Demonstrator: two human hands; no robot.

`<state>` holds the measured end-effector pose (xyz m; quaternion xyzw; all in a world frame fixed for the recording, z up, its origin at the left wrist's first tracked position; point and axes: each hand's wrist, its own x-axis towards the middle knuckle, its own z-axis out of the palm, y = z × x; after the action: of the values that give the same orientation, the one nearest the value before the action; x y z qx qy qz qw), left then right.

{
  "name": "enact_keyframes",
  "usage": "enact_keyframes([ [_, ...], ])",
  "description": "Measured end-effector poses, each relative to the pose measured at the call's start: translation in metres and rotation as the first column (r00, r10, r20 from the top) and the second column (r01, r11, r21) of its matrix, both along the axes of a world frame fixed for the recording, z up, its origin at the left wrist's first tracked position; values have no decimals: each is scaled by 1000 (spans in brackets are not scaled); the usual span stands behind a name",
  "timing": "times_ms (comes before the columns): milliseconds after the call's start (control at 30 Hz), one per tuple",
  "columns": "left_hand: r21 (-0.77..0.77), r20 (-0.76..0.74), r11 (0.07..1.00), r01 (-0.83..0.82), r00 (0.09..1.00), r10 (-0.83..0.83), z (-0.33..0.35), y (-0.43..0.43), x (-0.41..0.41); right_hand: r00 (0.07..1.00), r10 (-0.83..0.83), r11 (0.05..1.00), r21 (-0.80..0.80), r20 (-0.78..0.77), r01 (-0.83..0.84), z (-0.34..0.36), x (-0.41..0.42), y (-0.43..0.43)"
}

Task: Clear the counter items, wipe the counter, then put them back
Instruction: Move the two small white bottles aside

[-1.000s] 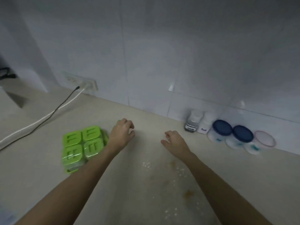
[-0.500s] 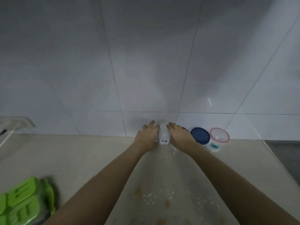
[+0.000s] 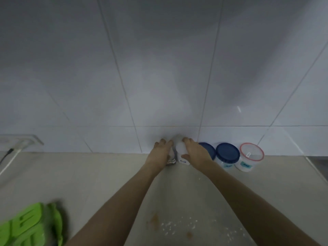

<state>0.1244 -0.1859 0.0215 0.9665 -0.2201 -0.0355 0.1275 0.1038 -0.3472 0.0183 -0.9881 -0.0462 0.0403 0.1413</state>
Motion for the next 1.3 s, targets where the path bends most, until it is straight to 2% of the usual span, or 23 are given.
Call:
enact_keyframes([
  [100,-53,-42,999,10,999,-12,3,21,-8,999,25,998,56,26,-27,4,-9,11],
  [200,-125,-61,991,-51,997,43,9,55,-20,999,41,981,188,30,-46,10,-20,27],
  [333,-92,-60,988,-123,991,118,12,125,-50,992,124,953,278,11,-122,18,-32,75],
  [533,-50,-50,954,-294,955,292,21,230,-87,955,297,906,318,-6,-280,15,-41,178],
  [667,-45,-40,906,-421,907,419,22,283,-106,925,379,889,286,-21,-358,9,-44,253],
  [967,-60,-11,852,-520,854,520,11,323,-114,866,499,840,256,-23,-478,-1,-27,336],
  [1167,-91,-18,841,-533,845,534,5,331,-111,855,508,830,327,-105,-452,-2,-11,341],
  [1300,-74,-60,846,-529,849,525,7,333,-110,860,499,830,344,-108,-439,-2,-15,328],
])
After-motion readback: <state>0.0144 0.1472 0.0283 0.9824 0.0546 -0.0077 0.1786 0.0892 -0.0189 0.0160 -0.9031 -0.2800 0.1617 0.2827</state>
